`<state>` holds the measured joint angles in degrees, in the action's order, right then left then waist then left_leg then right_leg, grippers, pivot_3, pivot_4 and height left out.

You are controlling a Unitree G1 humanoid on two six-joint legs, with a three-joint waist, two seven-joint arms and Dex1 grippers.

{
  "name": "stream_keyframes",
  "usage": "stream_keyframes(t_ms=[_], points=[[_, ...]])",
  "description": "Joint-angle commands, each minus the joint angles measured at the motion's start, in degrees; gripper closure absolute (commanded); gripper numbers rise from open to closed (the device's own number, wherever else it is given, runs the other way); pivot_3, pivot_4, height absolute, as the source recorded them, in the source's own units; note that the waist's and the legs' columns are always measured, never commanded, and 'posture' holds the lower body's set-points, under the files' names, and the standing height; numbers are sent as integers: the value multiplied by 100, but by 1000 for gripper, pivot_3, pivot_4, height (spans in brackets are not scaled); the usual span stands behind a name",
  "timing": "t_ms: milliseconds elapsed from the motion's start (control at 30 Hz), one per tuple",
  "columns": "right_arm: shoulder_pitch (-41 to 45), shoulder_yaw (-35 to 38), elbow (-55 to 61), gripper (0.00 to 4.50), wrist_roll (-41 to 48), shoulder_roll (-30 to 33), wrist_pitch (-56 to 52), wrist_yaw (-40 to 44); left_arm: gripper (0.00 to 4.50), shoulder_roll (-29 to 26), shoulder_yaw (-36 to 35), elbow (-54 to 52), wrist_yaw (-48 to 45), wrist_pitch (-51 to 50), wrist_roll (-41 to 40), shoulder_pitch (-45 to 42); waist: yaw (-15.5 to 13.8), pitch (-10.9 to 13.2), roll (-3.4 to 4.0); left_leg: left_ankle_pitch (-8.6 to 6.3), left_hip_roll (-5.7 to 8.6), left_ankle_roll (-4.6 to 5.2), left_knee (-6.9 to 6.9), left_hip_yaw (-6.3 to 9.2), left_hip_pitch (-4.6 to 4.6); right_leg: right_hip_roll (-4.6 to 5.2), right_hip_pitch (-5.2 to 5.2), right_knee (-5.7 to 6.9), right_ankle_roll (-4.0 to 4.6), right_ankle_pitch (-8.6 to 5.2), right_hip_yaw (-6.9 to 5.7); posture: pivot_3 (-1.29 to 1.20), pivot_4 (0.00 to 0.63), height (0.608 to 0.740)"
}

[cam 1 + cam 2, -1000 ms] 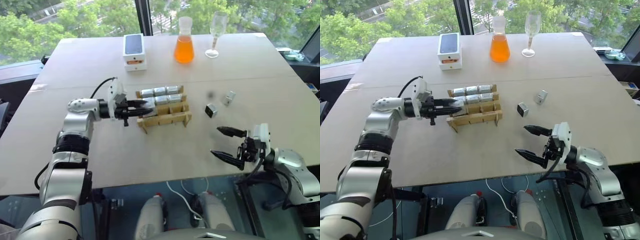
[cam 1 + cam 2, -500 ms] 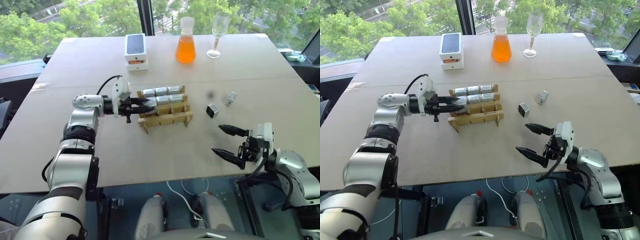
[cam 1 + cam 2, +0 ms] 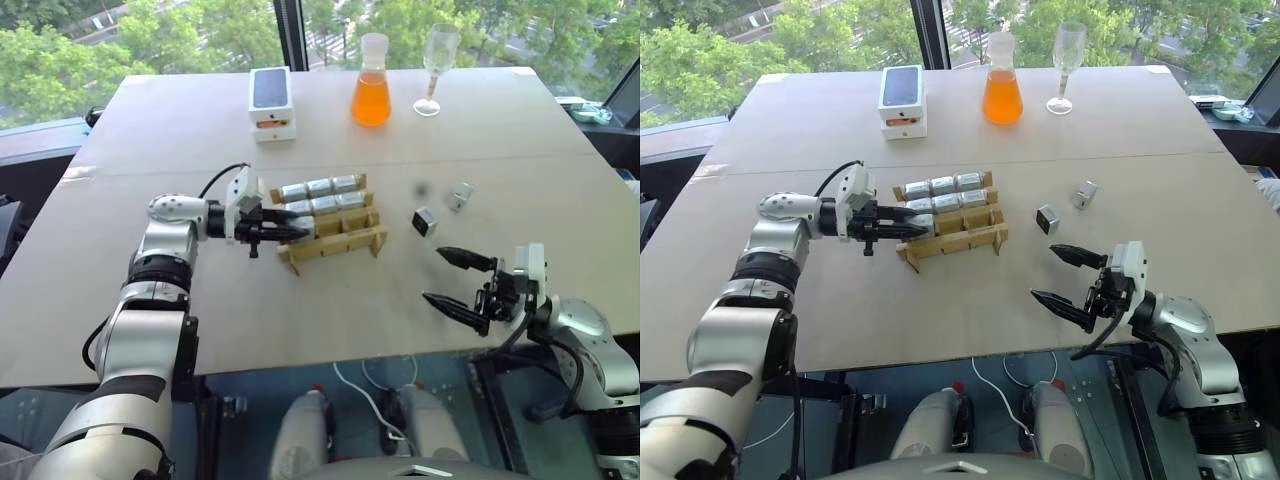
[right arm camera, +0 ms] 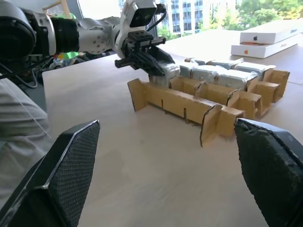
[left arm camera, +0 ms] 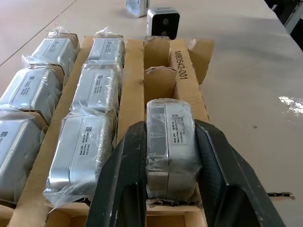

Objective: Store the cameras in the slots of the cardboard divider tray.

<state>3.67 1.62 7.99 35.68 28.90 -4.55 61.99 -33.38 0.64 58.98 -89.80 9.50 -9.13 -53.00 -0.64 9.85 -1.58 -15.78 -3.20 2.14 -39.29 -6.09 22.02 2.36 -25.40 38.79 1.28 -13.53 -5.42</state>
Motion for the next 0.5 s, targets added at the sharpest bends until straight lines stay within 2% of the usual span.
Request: stream_keyframes(t_ms=[33, 200, 233, 300, 433, 500], points=[[73, 209, 20, 0, -54, -53, 211, -22, 3639, 11, -44, -45, -24, 113, 8, -21, -2, 0, 0, 0, 0, -1, 0, 0, 1, 0, 0, 0, 0, 0, 0, 0, 150, 740], [-11, 215, 4, 0, -123, -85, 254, 12, 3639, 18, -102, -12, 25, -88, -40, -58, -2, 0, 0, 2, 0, -3, 0, 0, 1, 0, 0, -1, 1, 1, 0, 0, 150, 740], [-18, 216, 9, 0, -128, -94, 246, 11, 2626, 21, -163, -45, -64, -338, -152, -94, -3, 0, 0, 2, 0, -3, 0, 0, 1, 0, 0, 0, 1, 1, 0, 0, 150, 740], [-20, 220, 14, 0, -139, -110, 245, 1, 1922, -9, -189, -131, -151, -442, -203, -98, -1, 0, 0, 2, 0, -2, 0, 0, 1, 0, 0, 0, 0, 0, -1, 0, 150, 740], [0, 239, -28, 0, -181, -141, 219, -75, 55, -141, -231, -450, -203, -479, -286, -40, -3, 0, 0, 2, 0, -3, 0, 2, 0, 0, 0, 3, 1, 0, -1, 0, 150, 740], [23, 225, -98, 0, -347, -145, 208, -244, 55, -252, -303, -824, -263, -678, -490, 14, -2, 0, 0, 3, -1, -6, -2, 4, 1, 0, 0, 3, 1, 1, -2, 0, 150, 740]])
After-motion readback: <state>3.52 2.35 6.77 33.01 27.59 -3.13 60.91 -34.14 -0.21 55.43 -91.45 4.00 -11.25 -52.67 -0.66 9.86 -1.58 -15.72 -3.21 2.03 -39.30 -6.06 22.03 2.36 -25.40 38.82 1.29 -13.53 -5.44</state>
